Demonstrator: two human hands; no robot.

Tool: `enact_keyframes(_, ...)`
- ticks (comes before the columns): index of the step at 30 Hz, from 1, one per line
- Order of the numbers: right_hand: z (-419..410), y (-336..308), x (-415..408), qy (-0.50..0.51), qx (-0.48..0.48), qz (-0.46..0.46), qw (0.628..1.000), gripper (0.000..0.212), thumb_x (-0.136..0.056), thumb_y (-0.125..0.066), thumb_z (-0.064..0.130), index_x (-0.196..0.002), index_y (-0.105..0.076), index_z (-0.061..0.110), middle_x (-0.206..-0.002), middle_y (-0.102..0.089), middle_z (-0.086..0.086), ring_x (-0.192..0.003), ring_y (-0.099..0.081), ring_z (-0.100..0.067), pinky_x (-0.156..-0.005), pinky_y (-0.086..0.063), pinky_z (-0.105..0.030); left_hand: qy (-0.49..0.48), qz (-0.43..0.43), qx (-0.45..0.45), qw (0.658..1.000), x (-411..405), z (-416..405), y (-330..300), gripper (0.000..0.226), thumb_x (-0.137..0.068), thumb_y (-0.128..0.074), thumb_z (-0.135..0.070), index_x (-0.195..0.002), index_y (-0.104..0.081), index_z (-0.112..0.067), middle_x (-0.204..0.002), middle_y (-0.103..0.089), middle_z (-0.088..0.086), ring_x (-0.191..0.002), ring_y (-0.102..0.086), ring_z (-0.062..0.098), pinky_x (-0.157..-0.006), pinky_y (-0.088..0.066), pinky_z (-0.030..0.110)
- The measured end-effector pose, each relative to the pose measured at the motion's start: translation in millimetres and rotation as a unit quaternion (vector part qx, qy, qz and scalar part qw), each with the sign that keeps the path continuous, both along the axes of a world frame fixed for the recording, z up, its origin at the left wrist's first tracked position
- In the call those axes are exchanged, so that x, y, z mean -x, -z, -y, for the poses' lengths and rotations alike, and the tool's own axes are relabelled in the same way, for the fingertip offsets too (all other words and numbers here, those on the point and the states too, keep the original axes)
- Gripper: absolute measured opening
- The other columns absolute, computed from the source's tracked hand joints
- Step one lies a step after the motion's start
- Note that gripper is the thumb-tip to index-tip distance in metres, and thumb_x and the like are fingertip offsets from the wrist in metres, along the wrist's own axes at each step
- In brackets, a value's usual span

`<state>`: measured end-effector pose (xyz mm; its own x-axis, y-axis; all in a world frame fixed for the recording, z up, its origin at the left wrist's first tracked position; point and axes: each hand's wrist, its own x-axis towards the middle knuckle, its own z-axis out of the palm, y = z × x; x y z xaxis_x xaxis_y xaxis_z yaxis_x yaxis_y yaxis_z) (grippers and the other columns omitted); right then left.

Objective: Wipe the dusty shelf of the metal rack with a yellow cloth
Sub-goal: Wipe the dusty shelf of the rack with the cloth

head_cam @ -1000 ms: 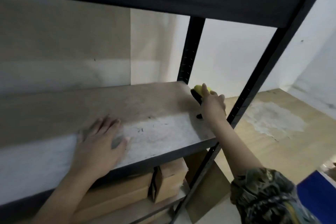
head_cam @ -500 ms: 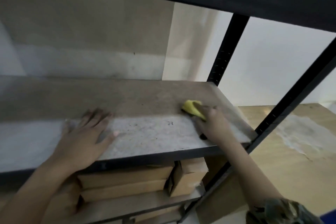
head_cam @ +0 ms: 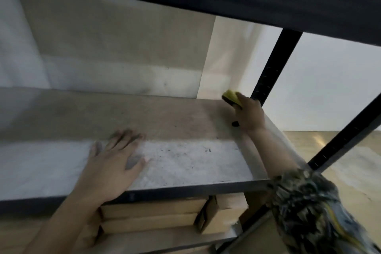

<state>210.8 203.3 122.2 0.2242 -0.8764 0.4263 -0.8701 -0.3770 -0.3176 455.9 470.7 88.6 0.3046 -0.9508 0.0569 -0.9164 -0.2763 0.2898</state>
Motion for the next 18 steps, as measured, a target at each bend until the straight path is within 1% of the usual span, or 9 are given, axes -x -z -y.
enact_keyframes(3, 28.2, 16.0, -3.2, 0.056, -0.036, -0.027, 0.997, 0.033, -0.09, -0.048, 0.014, -0.123, -0.053, 0.012, -0.108, -0.062, -0.024, -0.1, -0.056, -0.043, -0.083, -0.046, -0.046, 0.0, -0.004, 0.002, 1.0, -0.4, 0.8, 1.0, 0.085, -0.065, 0.006, -0.077, -0.144, -0.005, -0.045, -0.154, 0.004, -0.021, -0.137, 0.013, -0.003, -0.114, -0.002, 0.046)
enact_keyframes(6, 42.0, 22.2, -19.0, 0.107, -0.045, -0.023, 0.993, 0.034, -0.09, -0.043, 0.006, -0.122, -0.054, 0.009, -0.11, -0.061, -0.023, -0.107, -0.051, -0.042, -0.09, -0.042, -0.046, -0.001, -0.002, 0.003, 1.0, -0.7, 2.3, 0.1, 0.088, -0.063, 0.01, -0.078, -0.144, -0.004, -0.045, -0.147, 0.009, -0.026, -0.134, 0.016, -0.005, -0.114, -0.002, 0.047)
enact_keyframes(8, 48.9, 23.2, -34.1, 0.099, -0.047, -0.022, 0.994, 0.037, -0.088, -0.039, 0.002, -0.12, -0.056, 0.009, -0.112, -0.061, -0.022, -0.112, -0.046, -0.042, -0.094, -0.039, -0.045, -0.006, -0.002, -0.002, 1.0, -0.1, 3.1, -0.2, 0.086, -0.064, 0.009, -0.076, -0.144, -0.003, -0.045, -0.15, 0.009, -0.024, -0.136, 0.016, -0.003, -0.115, -0.001, 0.047)
enact_keyframes(10, 49.2, 23.0, -57.0, 0.03, -0.052, -0.05, 0.997, 0.037, -0.088, -0.039, 0.005, -0.12, -0.057, 0.013, -0.113, -0.063, -0.018, -0.11, -0.048, -0.039, -0.094, -0.036, -0.041, -0.006, 0.0, -0.003, 1.0, 0.9, 3.8, -0.1, 0.084, -0.065, 0.008, -0.073, -0.144, -0.002, -0.045, -0.153, 0.007, -0.022, -0.136, 0.016, -0.002, -0.115, 0.0, 0.046)
enact_keyframes(12, 35.6, 20.8, -82.9, -0.067, -0.057, -0.079, 0.993, 0.033, -0.092, -0.043, 0.015, -0.123, -0.055, 0.016, -0.121, -0.062, -0.016, -0.109, -0.052, -0.038, -0.095, -0.036, -0.038, -0.009, -0.007, 0.004, 1.0, 1.1, 3.5, -0.6, 0.083, -0.066, 0.006, -0.072, -0.144, -0.004, -0.045, -0.154, 0.006, -0.022, -0.133, 0.018, -0.005, -0.115, 0.0, 0.045)
enact_keyframes(13, 19.5, 17.5, -91.9, -0.114, -0.063, -0.074, 0.989, 0.034, -0.092, -0.047, 0.016, -0.126, -0.054, 0.014, -0.125, -0.06, -0.017, -0.111, -0.052, -0.039, -0.099, -0.035, -0.036, -0.009, -0.009, 0.005, 1.0, 1.4, 2.6, -1.2, 0.083, -0.066, 0.005, -0.072, -0.144, -0.006, -0.045, -0.154, 0.005, -0.022, -0.132, 0.018, -0.007, -0.115, 0.0, 0.044)
enact_keyframes(14, -0.1, 15.9, -97.4, -0.169, -0.068, -0.053, 0.982, 0.036, -0.091, -0.051, 0.014, -0.126, -0.055, 0.011, -0.128, -0.059, -0.017, -0.113, -0.053, -0.038, -0.102, -0.033, -0.029, -0.009, -0.01, 0.005, 1.0, 1.6, 1.8, -1.2, 0.083, -0.066, 0.005, -0.072, -0.144, -0.007, -0.045, -0.154, 0.005, -0.022, -0.131, 0.017, -0.007, -0.115, 0.0, 0.044)
enact_keyframes(16, -48.4, 12.1, -96.1, -0.297, -0.065, -0.018, 0.953, 0.036, -0.088, -0.058, 0.01, -0.125, -0.058, 0.01, -0.128, -0.059, -0.013, -0.113, -0.055, -0.032, -0.101, -0.028, -0.013, -0.01, -0.015, 0.011, 1.0, 2.1, 1.1, -1.5, 0.083, -0.066, 0.005, -0.071, -0.144, -0.009, -0.045, -0.154, 0.003, -0.022, -0.131, 0.016, -0.008, -0.115, -0.001, 0.043)
enact_keyframes(18, -89.6, 9.8, -83.9, -0.394, -0.084, -0.041, 0.914, 0.039, -0.09, -0.058, 0.02, -0.129, -0.055, 0.017, -0.133, -0.056, -0.005, -0.115, -0.052, -0.02, -0.098, -0.03, -0.013, -0.009, -0.015, 0.015, 1.0, 2.3, 1.2, -2.0, 0.083, -0.066, 0.006, -0.07, -0.144, -0.011, -0.044, -0.154, 0.001, -0.021, -0.13, 0.016, -0.009, -0.115, -0.002, 0.043)
